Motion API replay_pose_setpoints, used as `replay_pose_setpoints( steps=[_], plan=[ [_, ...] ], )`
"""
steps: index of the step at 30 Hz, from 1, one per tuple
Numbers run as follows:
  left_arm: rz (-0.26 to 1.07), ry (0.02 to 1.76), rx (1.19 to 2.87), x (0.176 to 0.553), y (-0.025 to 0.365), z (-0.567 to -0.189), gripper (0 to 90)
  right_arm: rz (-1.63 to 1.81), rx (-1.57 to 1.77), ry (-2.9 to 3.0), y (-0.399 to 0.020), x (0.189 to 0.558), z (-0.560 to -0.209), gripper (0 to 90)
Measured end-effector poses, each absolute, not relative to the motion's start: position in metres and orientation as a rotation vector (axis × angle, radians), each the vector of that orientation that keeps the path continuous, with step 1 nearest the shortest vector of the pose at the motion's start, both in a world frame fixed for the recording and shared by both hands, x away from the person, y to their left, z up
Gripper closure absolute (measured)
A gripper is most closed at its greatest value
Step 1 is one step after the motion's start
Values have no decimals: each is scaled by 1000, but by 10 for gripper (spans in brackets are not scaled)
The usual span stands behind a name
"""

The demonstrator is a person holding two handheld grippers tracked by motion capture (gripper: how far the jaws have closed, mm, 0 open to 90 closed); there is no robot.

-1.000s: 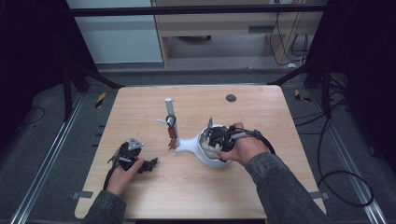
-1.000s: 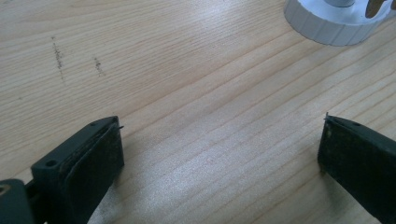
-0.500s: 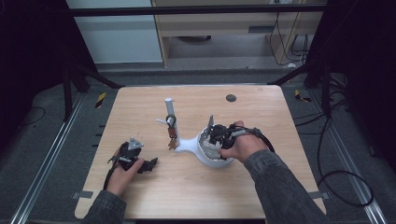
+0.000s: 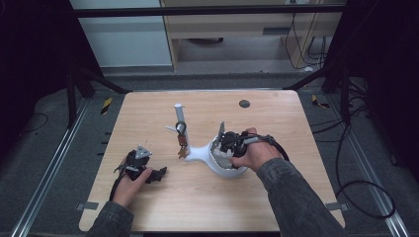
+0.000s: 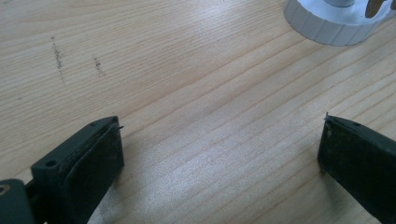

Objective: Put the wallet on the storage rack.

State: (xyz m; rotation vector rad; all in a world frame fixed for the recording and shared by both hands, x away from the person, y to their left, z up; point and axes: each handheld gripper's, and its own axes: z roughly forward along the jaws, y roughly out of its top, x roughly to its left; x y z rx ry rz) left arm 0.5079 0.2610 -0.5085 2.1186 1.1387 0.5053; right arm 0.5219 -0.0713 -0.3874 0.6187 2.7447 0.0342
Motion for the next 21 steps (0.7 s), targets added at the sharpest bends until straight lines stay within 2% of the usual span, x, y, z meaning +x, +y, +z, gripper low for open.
replay_pose_setpoints(
  steps=[4,16,21],
  plan=[
    [505,1139,2119,508,261,-509,0,73,659,2736,-70,523,-387,222],
    [505,1138,2119,508,261,-509,0,115,685,2734,-74,520,-385,218],
    [504,1133,2121,508,261,-509,0,134,698,2722,-77,520,-381,186]
  ],
)
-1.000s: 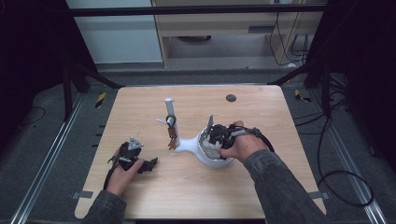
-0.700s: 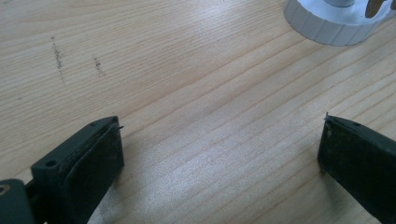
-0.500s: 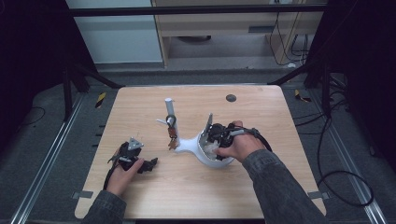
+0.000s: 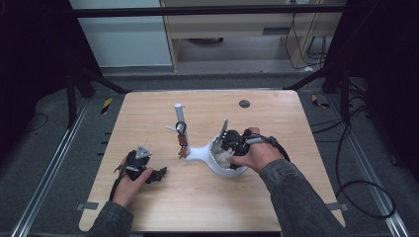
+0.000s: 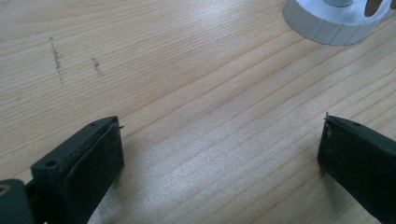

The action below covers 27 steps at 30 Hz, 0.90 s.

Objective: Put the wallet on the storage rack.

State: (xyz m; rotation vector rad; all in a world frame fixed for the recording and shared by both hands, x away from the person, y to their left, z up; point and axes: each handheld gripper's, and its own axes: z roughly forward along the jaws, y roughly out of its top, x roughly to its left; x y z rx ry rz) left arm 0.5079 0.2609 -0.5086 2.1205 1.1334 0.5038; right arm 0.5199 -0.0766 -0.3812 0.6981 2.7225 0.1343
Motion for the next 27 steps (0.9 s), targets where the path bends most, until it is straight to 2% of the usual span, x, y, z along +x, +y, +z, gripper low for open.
replay_pose_setpoints(
  steps=[10,27],
  plan=[
    [503,1133,2120,508,261,-509,0,221,732,2688,-82,513,-373,88],
    [503,1133,2121,508,261,-509,0,368,737,2643,-100,501,-361,57]
  ],
)
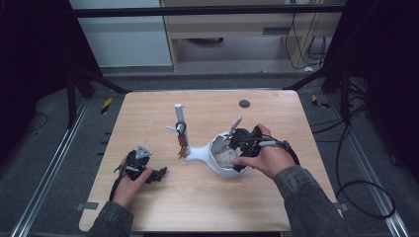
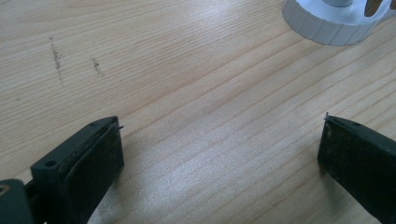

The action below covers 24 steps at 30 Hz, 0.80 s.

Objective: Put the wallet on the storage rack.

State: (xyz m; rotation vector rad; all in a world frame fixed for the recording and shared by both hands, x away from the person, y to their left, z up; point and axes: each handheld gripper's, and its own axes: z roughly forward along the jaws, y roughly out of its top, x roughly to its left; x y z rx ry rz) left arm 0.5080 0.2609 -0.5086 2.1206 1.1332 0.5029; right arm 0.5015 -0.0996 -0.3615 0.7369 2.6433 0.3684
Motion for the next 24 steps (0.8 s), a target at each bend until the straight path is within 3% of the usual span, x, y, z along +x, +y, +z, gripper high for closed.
replay_pose_setpoints(
  steps=[11,24],
  plan=[
    [499,1134,2122,508,261,-509,0,494,787,2571,-131,497,-356,58],
    [497,1135,2122,508,261,-509,0,622,894,2399,-187,492,-360,127]
  ],
)
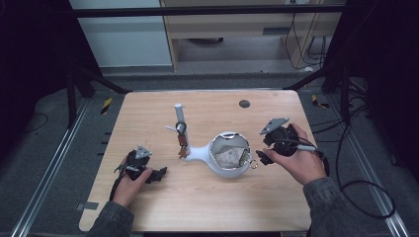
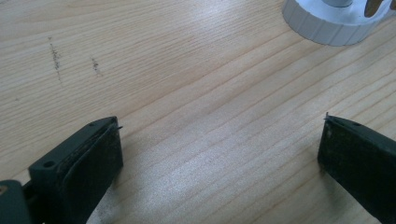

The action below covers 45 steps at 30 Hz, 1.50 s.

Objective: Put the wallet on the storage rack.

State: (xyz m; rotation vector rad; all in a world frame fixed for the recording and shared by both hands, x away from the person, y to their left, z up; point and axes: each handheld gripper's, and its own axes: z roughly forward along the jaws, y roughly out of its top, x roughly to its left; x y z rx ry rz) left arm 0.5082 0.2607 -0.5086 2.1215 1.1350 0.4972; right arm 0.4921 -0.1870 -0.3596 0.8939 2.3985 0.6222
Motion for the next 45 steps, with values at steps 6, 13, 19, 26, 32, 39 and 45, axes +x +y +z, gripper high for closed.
replay_pose_setpoints(
  steps=[6,13,19,26,32,39,45],
  plan=[
    [497,1135,2122,508,261,-509,0,679,1006,2341,-203,492,-374,104],
    [497,1135,2122,508,261,-509,0,745,1160,2305,-222,496,-402,52],
    [497,1134,2122,508,261,-509,0,774,1254,2284,-240,494,-424,50],
    [497,1135,2122,508,261,-509,0,777,1341,2269,-254,493,-452,55],
    [497,1135,2122,508,261,-509,0,787,1404,2280,-256,493,-476,53],
    [497,1135,2122,508,261,-509,0,794,1451,2233,-254,500,-495,58],
    [497,1134,2122,508,261,-509,0,825,1503,2167,-256,509,-501,55]
  ],
)
